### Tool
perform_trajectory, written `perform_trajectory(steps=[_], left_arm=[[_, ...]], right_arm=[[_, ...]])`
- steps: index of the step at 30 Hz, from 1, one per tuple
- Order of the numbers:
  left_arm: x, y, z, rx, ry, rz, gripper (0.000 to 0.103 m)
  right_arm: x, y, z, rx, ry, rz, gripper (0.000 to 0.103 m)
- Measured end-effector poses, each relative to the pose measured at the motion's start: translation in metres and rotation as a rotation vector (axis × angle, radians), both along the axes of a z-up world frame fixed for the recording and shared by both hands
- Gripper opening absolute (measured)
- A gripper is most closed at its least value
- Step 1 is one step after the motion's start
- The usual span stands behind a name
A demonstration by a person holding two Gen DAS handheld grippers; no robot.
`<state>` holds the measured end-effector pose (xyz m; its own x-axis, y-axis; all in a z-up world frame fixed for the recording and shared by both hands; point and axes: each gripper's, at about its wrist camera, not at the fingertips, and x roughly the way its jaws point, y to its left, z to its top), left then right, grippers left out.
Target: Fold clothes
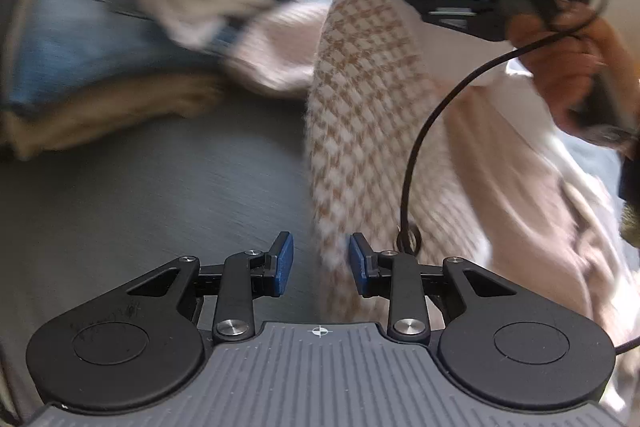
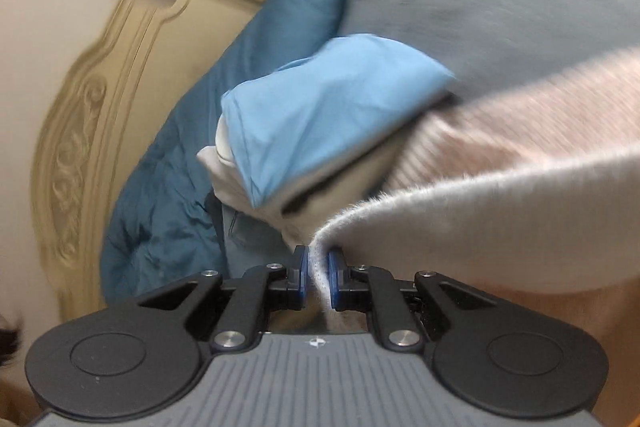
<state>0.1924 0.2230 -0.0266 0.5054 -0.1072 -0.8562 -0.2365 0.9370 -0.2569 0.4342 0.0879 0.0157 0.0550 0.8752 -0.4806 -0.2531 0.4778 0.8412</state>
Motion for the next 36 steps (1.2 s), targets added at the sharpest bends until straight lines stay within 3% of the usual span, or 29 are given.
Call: perform_trajectory(steps=[3, 8, 9, 11, 15, 21, 24, 27, 29, 33, 36], left_arm=[[0.004, 0.017, -0.001, 0.027, 0.008, 0.047, 0.030], [0.008, 0.025, -0.004, 0.036, 0.015, 0.051, 0.030], [0.009, 0.026, -0.005, 0.036, 0.015, 0.047, 0.030], [0.011, 0.026, -0.007, 0.031, 0.018, 0.040, 0.030], [0.018, 0.021, -0.009, 0.019, 0.006, 0.029, 0.030], [0.027, 0.009, -0.005, 0.019, -0.023, 0.017, 0.030], [0.036, -0.001, -0.002, 0.038, -0.047, -0.011, 0.030], [0.048, -0.013, -0.005, 0.059, -0.055, -0.043, 0.030], [0.057, -0.023, -0.009, 0.075, -0.054, -0.057, 0.030], [0.070, -0.041, -0.014, 0.088, -0.040, -0.056, 0.030], [0.078, -0.050, -0.016, 0.090, -0.023, -0.036, 0.030]], right_arm=[[0.015, 0.037, -0.032, -0.101, -0.021, -0.003, 0.015], [0.012, 0.042, -0.095, -0.184, 0.170, -0.156, 0.022], [0.007, 0.036, -0.096, -0.173, 0.187, -0.183, 0.026], [-0.008, 0.010, -0.078, -0.108, 0.183, -0.234, 0.046], [-0.044, -0.064, -0.036, -0.033, 0.116, -0.313, 0.050], [-0.066, -0.182, -0.006, -0.239, 0.043, -0.529, 0.050], [-0.040, -0.226, -0.002, -0.314, -0.008, -0.613, 0.049], [0.011, -0.246, -0.014, -0.283, -0.028, -0.645, 0.049], [0.048, -0.246, -0.033, -0.275, -0.010, -0.659, 0.049], [0.101, -0.222, -0.088, -0.445, 0.014, -0.588, 0.046], [0.098, -0.220, -0.086, -0.439, -0.037, -0.601, 0.056]])
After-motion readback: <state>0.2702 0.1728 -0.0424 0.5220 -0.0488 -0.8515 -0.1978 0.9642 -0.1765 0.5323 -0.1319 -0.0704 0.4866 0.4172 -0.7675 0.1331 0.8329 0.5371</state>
